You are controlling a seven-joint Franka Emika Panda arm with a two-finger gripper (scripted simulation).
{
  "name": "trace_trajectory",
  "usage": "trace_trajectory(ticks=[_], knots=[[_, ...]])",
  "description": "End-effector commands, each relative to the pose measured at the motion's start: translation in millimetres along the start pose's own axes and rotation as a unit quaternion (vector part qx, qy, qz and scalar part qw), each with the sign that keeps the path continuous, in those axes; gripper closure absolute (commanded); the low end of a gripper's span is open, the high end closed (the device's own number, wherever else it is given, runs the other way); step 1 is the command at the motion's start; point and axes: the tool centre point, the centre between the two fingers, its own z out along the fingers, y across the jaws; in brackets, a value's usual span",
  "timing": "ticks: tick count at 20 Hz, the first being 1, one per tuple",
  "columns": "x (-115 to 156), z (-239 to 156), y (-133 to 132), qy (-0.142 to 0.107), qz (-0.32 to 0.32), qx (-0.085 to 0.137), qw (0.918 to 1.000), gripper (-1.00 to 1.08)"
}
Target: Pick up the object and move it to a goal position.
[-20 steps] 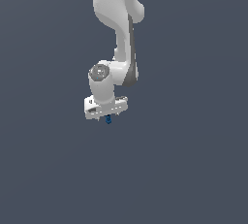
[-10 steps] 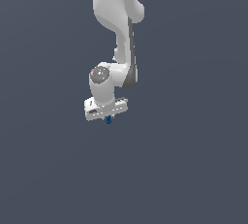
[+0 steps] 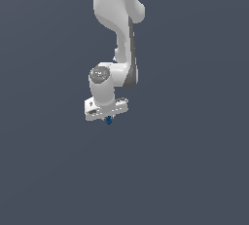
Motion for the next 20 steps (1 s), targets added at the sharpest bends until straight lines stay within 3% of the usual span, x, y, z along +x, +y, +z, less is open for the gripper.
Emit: trace_trajectory(ticks=[1, 9, 20], knots=[[2.1, -6.0, 1.9, 0.000, 0.000, 0.000, 1.0000, 1.08], [15.5, -47.2, 14.2, 0.000, 0.000, 0.000, 1.0000, 1.08], [48.0, -143.6, 43.5, 0.000, 0.000, 0.000, 1.0000, 1.08]])
